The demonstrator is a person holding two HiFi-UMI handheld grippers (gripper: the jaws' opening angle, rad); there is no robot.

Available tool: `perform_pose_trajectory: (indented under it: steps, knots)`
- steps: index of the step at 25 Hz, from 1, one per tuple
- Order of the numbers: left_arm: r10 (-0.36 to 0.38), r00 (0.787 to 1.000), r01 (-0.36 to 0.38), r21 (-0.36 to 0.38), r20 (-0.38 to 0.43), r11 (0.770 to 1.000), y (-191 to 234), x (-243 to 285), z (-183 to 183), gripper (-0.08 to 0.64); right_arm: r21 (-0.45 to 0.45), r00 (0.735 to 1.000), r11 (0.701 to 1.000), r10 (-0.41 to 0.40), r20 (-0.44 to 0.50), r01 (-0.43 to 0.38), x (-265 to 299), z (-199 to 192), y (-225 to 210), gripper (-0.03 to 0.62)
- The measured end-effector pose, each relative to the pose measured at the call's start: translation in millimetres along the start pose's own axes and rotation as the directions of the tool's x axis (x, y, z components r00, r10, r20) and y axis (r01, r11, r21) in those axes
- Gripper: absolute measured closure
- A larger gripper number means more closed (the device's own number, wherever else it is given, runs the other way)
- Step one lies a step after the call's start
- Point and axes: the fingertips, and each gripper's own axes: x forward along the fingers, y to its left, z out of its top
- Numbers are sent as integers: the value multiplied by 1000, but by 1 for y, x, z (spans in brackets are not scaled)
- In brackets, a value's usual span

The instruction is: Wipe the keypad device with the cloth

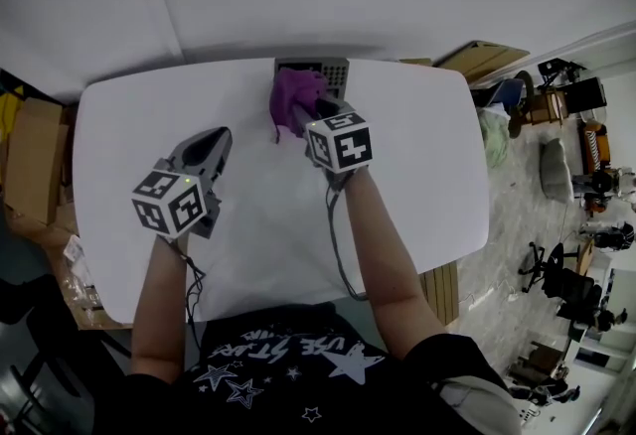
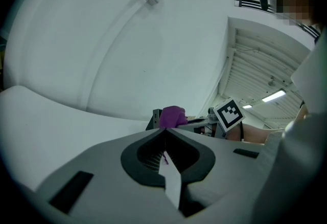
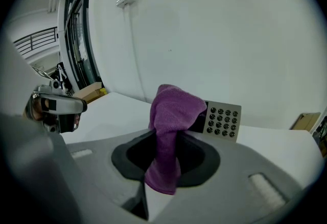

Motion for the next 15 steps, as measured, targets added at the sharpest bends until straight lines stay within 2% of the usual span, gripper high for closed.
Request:
perform_pose_trajectory:
  steps: [6, 15]
  knots:
    - [-2, 1000, 2, 3, -14, 1000, -2, 8, -2, 551, -82, 999, 997, -18, -39, 15, 13, 2, -8, 498]
    - [-10, 999, 10, -3, -42, 1000, -4, 15, -14, 551, -58, 998, 998, -39, -45, 36, 20, -2, -22, 499]
